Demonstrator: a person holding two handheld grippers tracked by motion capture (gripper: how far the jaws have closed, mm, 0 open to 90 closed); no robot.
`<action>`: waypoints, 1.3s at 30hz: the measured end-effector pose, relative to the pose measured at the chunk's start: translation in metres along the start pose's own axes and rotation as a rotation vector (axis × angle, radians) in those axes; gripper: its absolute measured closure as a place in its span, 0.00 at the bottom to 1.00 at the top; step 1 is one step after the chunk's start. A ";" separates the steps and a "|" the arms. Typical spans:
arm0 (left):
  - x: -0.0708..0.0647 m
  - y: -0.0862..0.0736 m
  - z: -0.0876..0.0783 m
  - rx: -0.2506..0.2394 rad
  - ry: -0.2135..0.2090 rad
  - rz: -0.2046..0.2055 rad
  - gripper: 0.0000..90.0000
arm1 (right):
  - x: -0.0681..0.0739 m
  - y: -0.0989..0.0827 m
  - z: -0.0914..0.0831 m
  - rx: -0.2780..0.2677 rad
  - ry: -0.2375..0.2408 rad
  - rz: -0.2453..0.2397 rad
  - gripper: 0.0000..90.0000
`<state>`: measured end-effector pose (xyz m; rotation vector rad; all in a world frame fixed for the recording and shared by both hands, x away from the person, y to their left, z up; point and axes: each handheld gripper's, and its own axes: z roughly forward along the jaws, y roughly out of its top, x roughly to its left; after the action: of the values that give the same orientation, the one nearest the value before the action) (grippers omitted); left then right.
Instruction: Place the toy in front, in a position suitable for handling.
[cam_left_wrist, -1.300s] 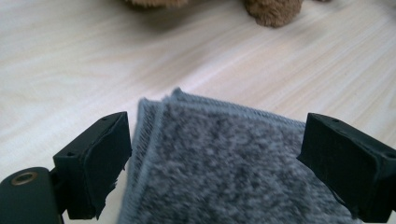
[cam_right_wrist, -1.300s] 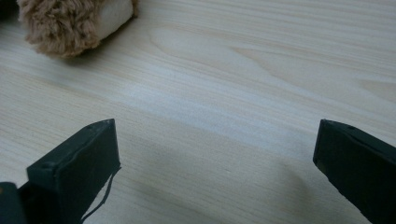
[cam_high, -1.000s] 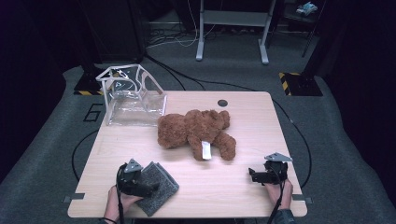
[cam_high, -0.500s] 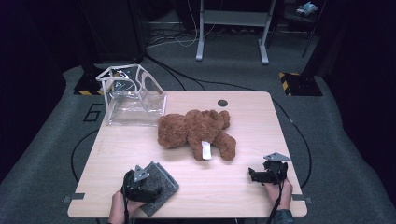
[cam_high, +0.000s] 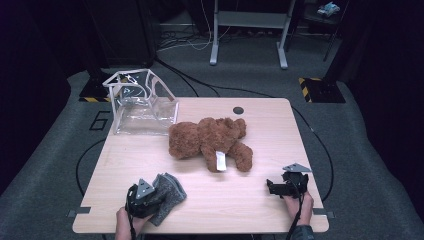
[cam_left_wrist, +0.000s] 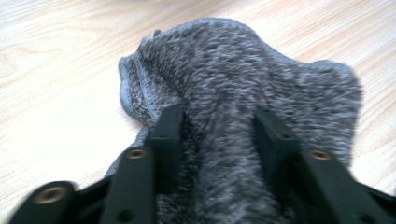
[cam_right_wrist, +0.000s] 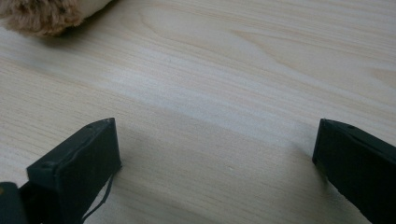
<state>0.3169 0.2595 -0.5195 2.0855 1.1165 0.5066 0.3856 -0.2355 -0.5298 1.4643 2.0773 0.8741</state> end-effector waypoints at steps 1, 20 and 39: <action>0.000 0.000 0.000 -0.005 -0.001 -0.002 0.70 | 0.000 0.000 0.000 0.000 0.000 0.000 0.00; -0.033 0.039 0.009 -0.065 -0.153 0.091 0.80 | 0.000 0.000 0.000 0.001 -0.002 0.004 0.00; -0.110 0.096 0.046 -0.098 -0.333 0.289 0.79 | 0.000 0.000 0.000 0.000 -0.005 0.009 0.00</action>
<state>0.3385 0.1133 -0.4803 2.1561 0.5926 0.3237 0.3856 -0.2353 -0.5298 1.4752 2.0684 0.8729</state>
